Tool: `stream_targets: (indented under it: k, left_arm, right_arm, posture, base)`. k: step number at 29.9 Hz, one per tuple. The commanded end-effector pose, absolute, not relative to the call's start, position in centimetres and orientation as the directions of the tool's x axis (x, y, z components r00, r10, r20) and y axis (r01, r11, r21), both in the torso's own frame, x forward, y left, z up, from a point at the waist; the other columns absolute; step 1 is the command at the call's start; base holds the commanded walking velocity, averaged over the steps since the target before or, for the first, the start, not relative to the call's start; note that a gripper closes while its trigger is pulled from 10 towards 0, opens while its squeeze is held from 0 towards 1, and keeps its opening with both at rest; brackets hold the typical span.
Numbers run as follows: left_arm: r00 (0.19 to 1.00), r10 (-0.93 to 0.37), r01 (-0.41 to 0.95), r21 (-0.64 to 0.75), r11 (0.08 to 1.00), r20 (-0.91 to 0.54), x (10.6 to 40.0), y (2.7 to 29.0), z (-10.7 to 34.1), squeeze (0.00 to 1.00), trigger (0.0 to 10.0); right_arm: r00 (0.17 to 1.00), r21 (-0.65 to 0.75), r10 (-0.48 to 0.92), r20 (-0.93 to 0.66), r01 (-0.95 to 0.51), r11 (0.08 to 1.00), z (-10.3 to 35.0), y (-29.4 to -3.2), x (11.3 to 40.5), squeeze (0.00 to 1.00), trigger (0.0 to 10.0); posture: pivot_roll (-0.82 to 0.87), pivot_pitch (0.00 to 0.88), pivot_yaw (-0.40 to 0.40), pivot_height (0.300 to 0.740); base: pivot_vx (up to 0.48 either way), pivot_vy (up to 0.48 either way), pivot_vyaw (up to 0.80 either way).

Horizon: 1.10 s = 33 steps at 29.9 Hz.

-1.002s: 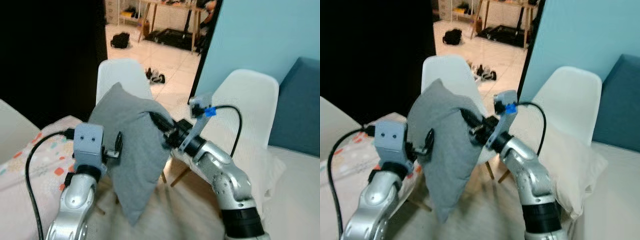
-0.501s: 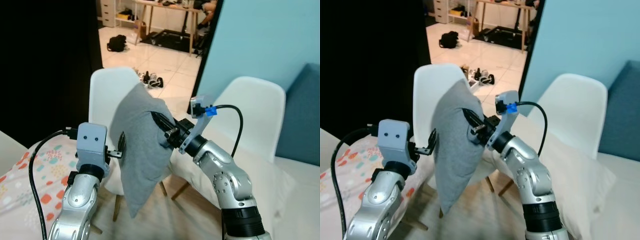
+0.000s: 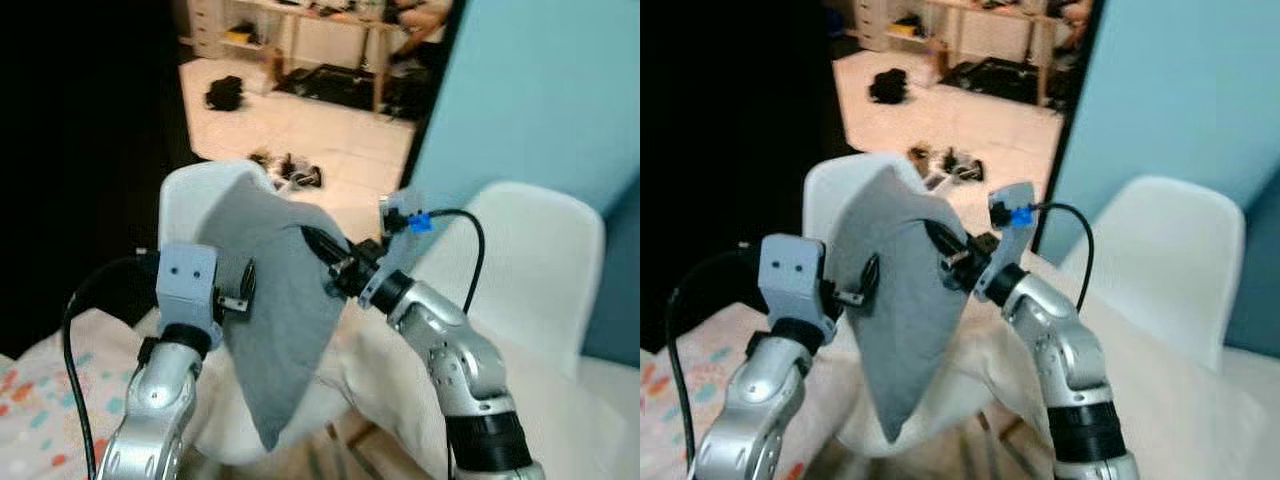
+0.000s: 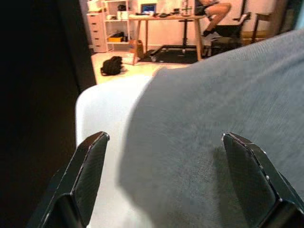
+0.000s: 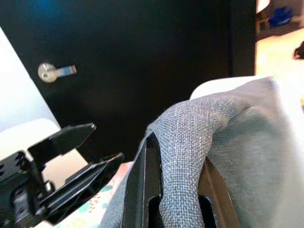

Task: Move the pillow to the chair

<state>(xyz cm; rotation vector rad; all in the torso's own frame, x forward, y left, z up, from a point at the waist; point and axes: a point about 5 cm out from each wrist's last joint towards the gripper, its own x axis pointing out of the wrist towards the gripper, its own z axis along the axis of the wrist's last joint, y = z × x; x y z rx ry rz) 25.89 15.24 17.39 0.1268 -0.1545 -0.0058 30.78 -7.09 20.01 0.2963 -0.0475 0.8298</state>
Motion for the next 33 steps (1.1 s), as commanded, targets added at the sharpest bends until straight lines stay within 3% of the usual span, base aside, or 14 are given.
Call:
stream_targets:
  k: [1, 10, 28, 33]
  left_arm:
    - [0.992, -0.006, -0.009, 0.125, 0.992, 0.123, 25.8, 15.3, 16.9, 0.0, 10.0]
    - [0.996, 0.028, -0.038, 0.121, 0.992, 0.089, 25.8, 15.5, 16.4, 0.0, 10.0]
    - [0.994, 0.064, -0.076, 0.139, 0.987, 0.091, 25.9, 16.0, 16.8, 0.0, 10.0]
    - [0.988, 0.091, -0.109, 0.152, 0.982, 0.122, 26.2, 17.0, 17.8, 0.0, 10.0]
  right_arm:
    - [0.657, 0.228, 0.727, 0.201, -0.753, 0.618, 21.5, -7.0, 30.8, 0.0, 10.0]
    - [0.644, 0.351, 0.757, 0.109, -0.737, 0.577, 20.9, -7.5, 31.2, 0.0, 10.0]
    - [0.638, 0.397, 0.769, 0.031, -0.714, 0.576, 22.1, -6.3, 31.2, 0.0, 10.0]
    - [0.695, 0.329, 0.718, 0.02, -0.683, 0.652, 23.0, -5.0, 32.3, 0.0, 10.0]
  posture:
    - [-0.01, 0.0, -0.097, 0.724]
    - [-0.01, 0.0, -0.1, 0.699]
    - [0.0, 0.0, -0.105, 0.639]
    - [0.0, 0.0, -0.105, 0.614]
  base:
    - [0.0, 0.0, 0.0]
    - [0.0, 0.0, 0.0]
    - [0.0, 0.0, 0.0]
    - [0.0, 0.0, 0.0]
